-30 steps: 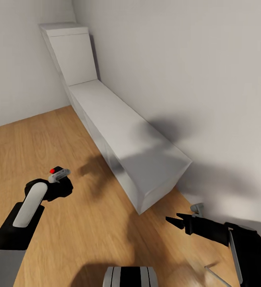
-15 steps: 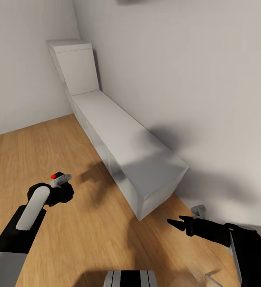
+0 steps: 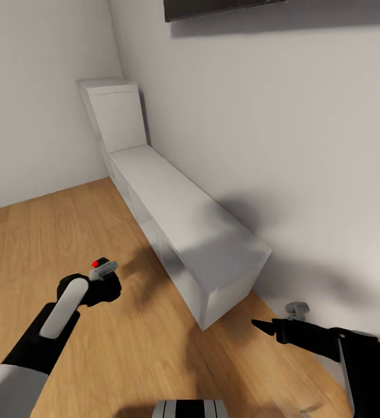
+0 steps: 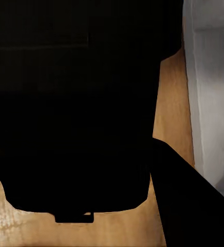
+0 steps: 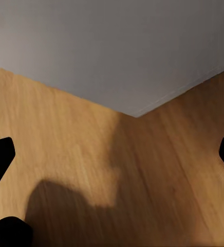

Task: Attach the digital camera to the camera tripod in the bedroom.

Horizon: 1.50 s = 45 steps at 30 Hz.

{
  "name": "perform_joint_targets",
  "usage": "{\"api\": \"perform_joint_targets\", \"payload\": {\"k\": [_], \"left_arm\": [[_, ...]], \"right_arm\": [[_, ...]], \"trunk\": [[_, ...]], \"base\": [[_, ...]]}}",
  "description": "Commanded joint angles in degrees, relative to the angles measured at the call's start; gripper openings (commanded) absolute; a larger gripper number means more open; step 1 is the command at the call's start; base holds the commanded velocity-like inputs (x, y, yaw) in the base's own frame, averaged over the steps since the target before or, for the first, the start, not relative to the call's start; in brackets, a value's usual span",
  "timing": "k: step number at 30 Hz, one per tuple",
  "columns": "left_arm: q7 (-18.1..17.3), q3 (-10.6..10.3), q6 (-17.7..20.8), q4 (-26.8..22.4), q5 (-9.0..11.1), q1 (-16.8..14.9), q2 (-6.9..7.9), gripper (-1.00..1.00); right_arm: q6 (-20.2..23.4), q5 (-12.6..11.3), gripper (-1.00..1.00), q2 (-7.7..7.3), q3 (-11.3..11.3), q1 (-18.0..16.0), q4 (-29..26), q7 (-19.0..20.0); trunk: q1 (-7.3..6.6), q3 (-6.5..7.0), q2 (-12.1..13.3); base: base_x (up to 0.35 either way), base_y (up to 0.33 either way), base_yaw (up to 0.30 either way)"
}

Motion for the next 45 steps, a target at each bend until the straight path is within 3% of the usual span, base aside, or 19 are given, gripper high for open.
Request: {"api": "perform_joint_targets", "payload": {"k": [1,7,45], "left_arm": [[0.24,-0.42,0.22,-0.16,0.02,-0.03,0.07,-1.0],[-0.59,-1.61,-0.13,-0.16,-0.03,-0.01,0.34,-1.0],[-0.74,-1.7,-0.26,0.16,-0.03,0.0,0.03,-1.0]], "right_arm": [[0.3,0.54,1.0,0.01,-0.08,-0.05,-0.06,0.54],[0.32,0.54,1.0,-0.02,0.01,-0.05,-0.05,0.4],[0.41,0.39,1.0,-0.1,0.58,-0.05,-0.04,0.38]], "trunk": [[-0.03,0.18,0.0],[-0.19,1.51,0.08],[-1.17,9.93,0.59]], "base": [[0.0,0.0,0.0],[0.0,0.0,0.0],[0.0,0.0,0.0]]}}
